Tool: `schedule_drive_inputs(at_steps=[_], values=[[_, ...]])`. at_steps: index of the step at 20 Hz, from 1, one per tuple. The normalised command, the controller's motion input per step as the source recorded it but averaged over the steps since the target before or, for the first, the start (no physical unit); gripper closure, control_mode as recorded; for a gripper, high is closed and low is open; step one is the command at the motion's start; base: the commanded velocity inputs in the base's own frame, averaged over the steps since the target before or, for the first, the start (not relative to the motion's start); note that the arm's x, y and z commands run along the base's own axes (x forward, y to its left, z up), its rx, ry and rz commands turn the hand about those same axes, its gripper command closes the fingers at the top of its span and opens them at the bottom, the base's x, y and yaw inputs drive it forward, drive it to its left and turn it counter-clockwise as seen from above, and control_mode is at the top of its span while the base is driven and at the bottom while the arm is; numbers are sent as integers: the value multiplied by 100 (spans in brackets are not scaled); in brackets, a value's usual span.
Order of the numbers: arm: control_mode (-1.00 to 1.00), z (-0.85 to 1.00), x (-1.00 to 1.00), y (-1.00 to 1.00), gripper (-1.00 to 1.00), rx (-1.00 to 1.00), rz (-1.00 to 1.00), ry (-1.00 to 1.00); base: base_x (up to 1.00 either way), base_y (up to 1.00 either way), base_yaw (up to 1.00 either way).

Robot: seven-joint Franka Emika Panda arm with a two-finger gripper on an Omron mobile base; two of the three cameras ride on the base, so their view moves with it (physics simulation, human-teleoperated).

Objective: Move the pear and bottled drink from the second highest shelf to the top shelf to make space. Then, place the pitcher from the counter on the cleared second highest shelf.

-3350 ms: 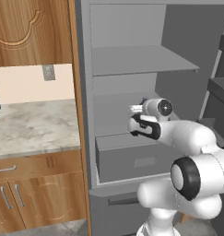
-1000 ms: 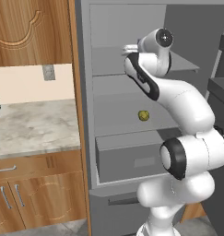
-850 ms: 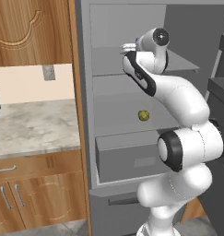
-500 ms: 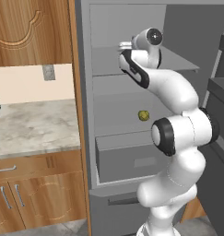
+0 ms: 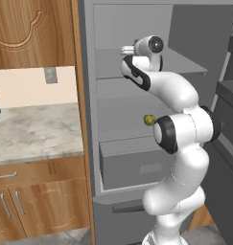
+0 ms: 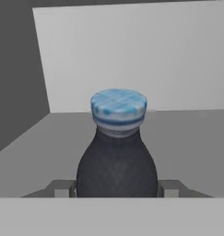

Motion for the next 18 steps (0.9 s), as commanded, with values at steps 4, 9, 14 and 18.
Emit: schedule_drive_inputs(at_steps=[4, 9, 14, 18], values=[[-100, -41, 40, 0, 100, 0, 0, -6, 0, 0, 0], [-100, -33, 40, 0, -100, 0, 0, -4, 0, 0, 0], [-100, -14, 25, 0, -100, 0, 0, 0, 0, 0, 0], [-100, 0, 4, 0, -100, 0, 0, 2, 0, 0, 0]])
